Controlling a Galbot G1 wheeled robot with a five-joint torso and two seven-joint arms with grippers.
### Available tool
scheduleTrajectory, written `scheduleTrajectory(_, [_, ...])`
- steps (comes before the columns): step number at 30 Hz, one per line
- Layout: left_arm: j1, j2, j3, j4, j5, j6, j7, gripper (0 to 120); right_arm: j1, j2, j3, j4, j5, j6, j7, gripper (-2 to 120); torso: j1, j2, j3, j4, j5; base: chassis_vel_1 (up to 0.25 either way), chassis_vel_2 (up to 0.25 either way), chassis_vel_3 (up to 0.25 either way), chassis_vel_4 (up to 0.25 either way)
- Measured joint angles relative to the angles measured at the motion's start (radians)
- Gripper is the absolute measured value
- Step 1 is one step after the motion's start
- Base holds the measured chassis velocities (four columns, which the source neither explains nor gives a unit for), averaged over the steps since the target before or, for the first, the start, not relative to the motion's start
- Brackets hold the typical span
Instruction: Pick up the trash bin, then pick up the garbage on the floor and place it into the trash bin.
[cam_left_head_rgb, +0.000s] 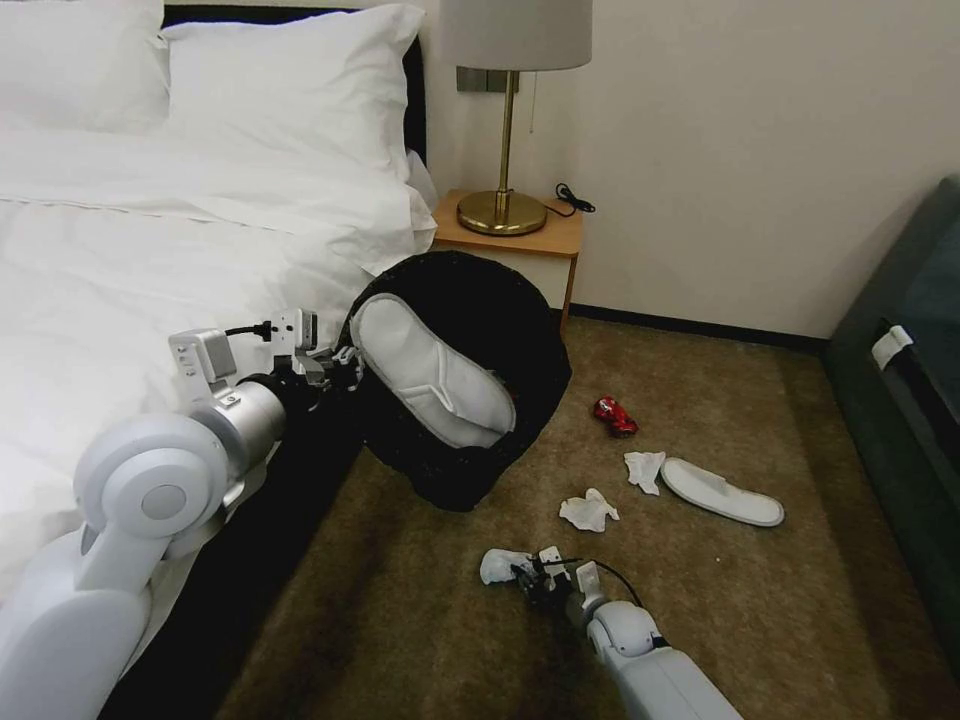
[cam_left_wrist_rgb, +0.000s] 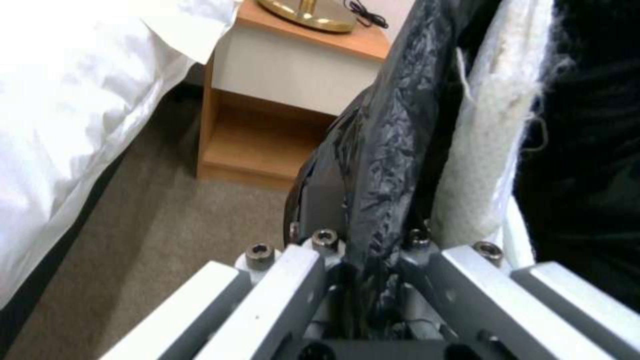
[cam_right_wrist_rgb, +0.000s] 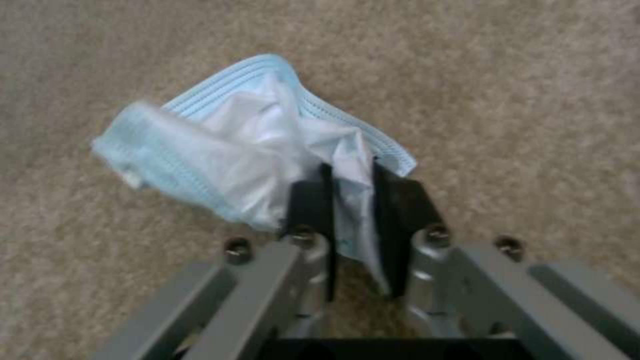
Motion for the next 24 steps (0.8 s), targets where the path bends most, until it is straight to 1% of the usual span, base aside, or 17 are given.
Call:
scheduleTrajectory(1, [0.0,0.0,0.0,0.0,0.0,0.0,0.0,1,0.0,0.0,0.0,0.0,0.0,0.0,0.0,12,0.0,0.0,0.0,0.0,0.0,0.0,0.0,0.0,0.0])
scheduleTrajectory(2, [0.0,-0.002,0.002,0.002,0.002,0.0,0.001,1,-0.003,0.002,0.0,0.001,-0.002,0.004,0.005,5,0.0,0.0,0.0,0.0,0.0004,0.0,0.0,0.0,0.0])
scheduleTrajectory(3, [-0.001,-0.003,0.002,0.002,0.002,0.0,0.001,1,-0.006,0.001,0.001,0.006,-0.005,0.006,0.009,1,0.0,0.0,0.0,0.0001,0.0003,0.0,0.0,0.0,0.0])
scheduleTrajectory(7, [-0.004,-0.005,0.003,0.004,0.003,0.0,0.001,1,-0.015,-0.005,0.003,0.027,-0.008,0.007,0.017,0,0.0,0.0,0.0,0.0,0.0006,0.0,0.0,0.0,0.0])
scheduleTrajectory(9, [-0.004,-0.007,0.004,0.006,0.003,0.0,0.001,1,-0.025,-0.012,0.008,0.048,-0.005,0.003,0.021,0,0.0,0.0,0.0,-0.0001,0.0004,0.0,0.0,0.0,0.0])
scheduleTrajectory(11, [-0.004,-0.009,0.005,0.006,0.003,0.0,0.002,1,-0.039,-0.026,0.039,0.1,0.01,-0.009,0.032,0,0.0,0.0,0.0,-0.0007,-0.0001,0.0,0.0,0.0,0.0])
scheduleTrajectory(12, [-0.004,-0.009,0.005,0.006,0.003,0.0,0.002,1,-0.039,-0.026,0.039,0.1,0.01,-0.009,0.032,0,0.0,0.0,0.0,-0.0007,-0.0001,0.0,0.0,0.0,0.0])
scheduleTrajectory(14, [0.005,-0.012,0.007,0.002,0.004,0.0,0.004,1,-0.064,-0.045,0.093,0.191,0.022,-0.023,0.042,0,0.0,0.0,0.0,-0.0007,-0.0001,0.0,0.0,0.0,0.0])
scheduleTrajectory(15, [0.005,-0.012,0.007,0.002,0.004,0.0,0.004,1,-0.064,-0.045,0.093,0.191,0.022,-0.023,0.042,0,0.0,0.0,0.0,-0.0007,-0.0001,0.0,0.0,0.0,0.0])
scheduleTrajectory(16, [0.01,-0.013,0.008,0.0,0.006,0.0,0.005,1,-0.079,-0.057,0.116,0.241,0.029,-0.033,0.043,0,0.0,0.0,0.0,-0.0007,-0.0003,0.0,0.0,0.0,0.0])
scheduleTrajectory(17, [0.01,-0.013,0.008,0.0,0.006,0.0,0.005,1,-0.079,-0.057,0.116,0.241,0.029,-0.033,0.043,0,0.0,0.0,0.0,-0.0007,-0.0003,0.0,0.0,0.0,0.0])
scheduleTrajectory(18, [0.013,-0.013,0.009,-0.002,0.01,0.0,0.008,1,-0.092,-0.067,0.135,0.284,0.034,-0.04,0.043,0,0.0,0.0,0.0,-0.0008,-0.0005,0.0,0.0,0.0,0.0])
scheduleTrajectory(19, [0.019,-0.014,0.011,-0.003,0.015,0.0,0.014,1,-0.123,-0.092,0.168,0.365,0.044,-0.048,0.043,0,0.0,0.0,0.0,-0.0007,-0.0003,0.0,0.0,0.0,0.0])
scheduleTrajectory(20, [0.019,-0.014,0.011,-0.003,0.015,0.0,0.014,1,-0.123,-0.092,0.168,0.365,0.044,-0.048,0.043,0,0.0,0.0,0.0,-0.0007,-0.0003,0.0,0.0,0.0,0.0])
scheduleTrajectory(22, [0.021,-0.014,0.012,-0.003,0.018,0.0,0.016,1,-0.166,-0.129,0.205,0.453,0.064,-0.056,0.046,0,0.0,0.0,0.0,-0.0009,-0.0005,0.0,0.0,0.0,0.0])
scheduleTrajectory(23, [0.021,-0.014,0.012,-0.003,0.018,0.0,0.016,1,-0.166,-0.129,0.205,0.453,0.064,-0.056,0.046,0,0.0,0.0,0.0,-0.0009,-0.0005,0.0,0.0,0.0,0.0])
scheduleTrajectory(24, [0.021,-0.014,0.012,-0.003,0.018,0.0,0.017,1,-0.186,-0.148,0.221,0.496,0.075,-0.059,0.048,0,0.0,0.0,0.0,-0.001,-0.0003,0.0,0.0,0.0,0.0])
